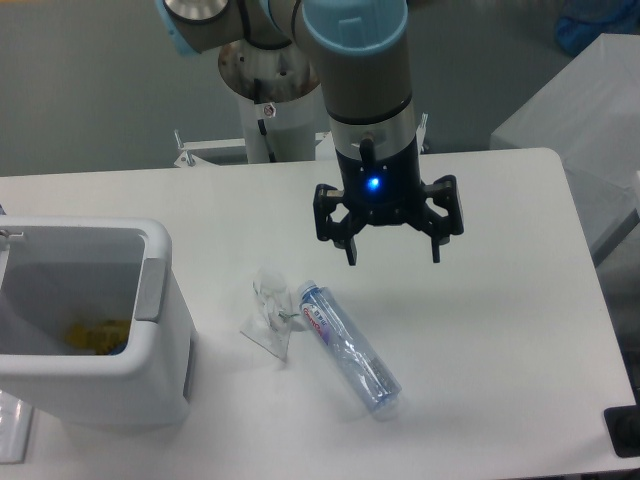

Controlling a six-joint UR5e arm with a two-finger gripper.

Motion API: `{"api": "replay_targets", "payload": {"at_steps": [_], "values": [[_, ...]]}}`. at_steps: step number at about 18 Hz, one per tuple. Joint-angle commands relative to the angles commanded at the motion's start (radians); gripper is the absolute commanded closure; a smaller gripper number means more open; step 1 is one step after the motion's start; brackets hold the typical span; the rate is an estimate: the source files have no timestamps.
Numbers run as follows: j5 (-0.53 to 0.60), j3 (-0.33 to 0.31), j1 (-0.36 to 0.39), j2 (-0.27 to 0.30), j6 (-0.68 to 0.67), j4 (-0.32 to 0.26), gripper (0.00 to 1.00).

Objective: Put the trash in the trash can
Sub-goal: 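Lower the open gripper toward the crumpled clear plastic wrapper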

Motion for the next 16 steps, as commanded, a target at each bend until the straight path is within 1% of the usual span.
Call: {"api": "replay_targets", "payload": {"at_steps": [5, 8, 9, 11, 14, 16], "values": [[-0.015, -0.035, -0.002, 0.003, -0.008, 0.003, 0.00], [-0.014, -0.054, -0.008, -0.009, -0.008, 0.006, 0.00], [-0.012, -0.072, -0.008, -0.011, -0.009, 0.009, 0.00], [-0.011, -0.130, -0.008, -0.009, -0.012, 0.044, 0.00], [-0.009, -0.245, -0.008, 0.002, -0.015, 0.162, 0.00], [-0.005, -0.326, -0.011, 0.021, -0.021, 0.240, 0.00]]}}
